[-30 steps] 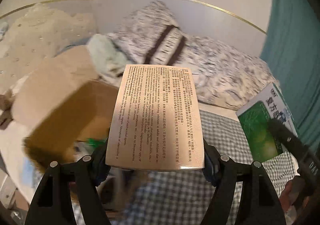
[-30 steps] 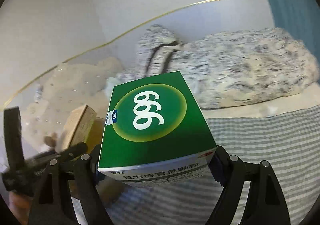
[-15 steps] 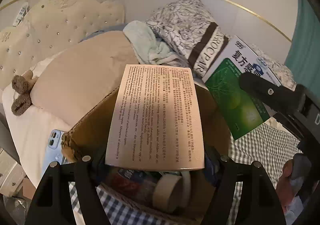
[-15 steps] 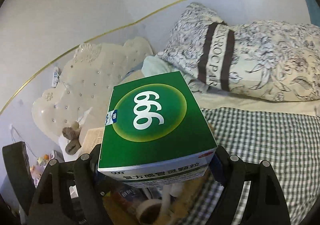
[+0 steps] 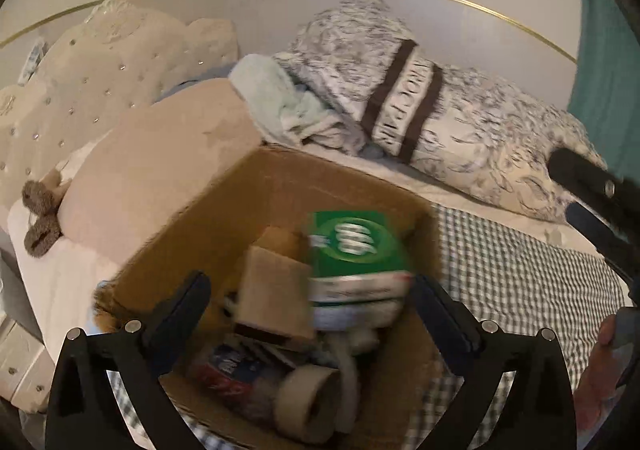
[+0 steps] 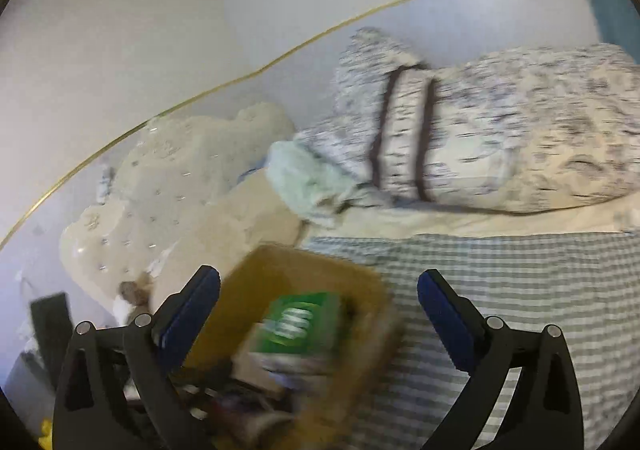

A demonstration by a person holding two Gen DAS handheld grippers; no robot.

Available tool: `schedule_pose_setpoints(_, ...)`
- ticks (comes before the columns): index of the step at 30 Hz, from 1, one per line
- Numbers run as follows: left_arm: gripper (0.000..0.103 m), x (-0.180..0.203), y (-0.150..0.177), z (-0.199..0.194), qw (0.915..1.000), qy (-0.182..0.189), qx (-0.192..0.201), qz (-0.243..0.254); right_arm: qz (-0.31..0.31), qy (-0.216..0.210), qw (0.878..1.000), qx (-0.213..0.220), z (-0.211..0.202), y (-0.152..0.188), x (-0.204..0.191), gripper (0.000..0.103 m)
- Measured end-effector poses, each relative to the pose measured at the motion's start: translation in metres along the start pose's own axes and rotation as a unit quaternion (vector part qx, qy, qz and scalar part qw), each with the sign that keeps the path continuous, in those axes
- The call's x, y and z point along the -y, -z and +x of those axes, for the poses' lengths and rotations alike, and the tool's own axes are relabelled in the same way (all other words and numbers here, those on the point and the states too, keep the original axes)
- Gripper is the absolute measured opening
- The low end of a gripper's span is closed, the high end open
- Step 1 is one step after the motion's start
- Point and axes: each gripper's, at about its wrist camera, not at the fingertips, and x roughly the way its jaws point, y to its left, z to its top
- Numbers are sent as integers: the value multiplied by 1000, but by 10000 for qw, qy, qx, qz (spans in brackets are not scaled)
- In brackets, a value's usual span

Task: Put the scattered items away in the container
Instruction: 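Open both tools over the cardboard box, dropping both boxes in, then move the right tool toward the white figurine on the sheet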

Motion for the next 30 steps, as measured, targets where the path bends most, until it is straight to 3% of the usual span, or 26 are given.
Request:
schedule_pose_setpoints(7,103,92,2,-4,9983,469,13,359,290,1367,9901,131,-74,8,122,100)
schedule_pose_setpoints(14,103,192,9,39,9920,1057,-339,605,796,2590,9624,178,-112,27,239,100)
schedule_pose_setpoints(18,103,232,26,85,9894,1040,-611,805,1102,2859,9517,176,-114,40,282,100)
schedule_pose_setpoints(23,103,250,42,131,9844,1118,-987,935,1247,3053,9440,40,-91,44,312,100)
schedule_pose_setpoints(30,103,250,28,182,9846,1183,-1077,699,1104,2988,9479,-18,-22,-5,352,100)
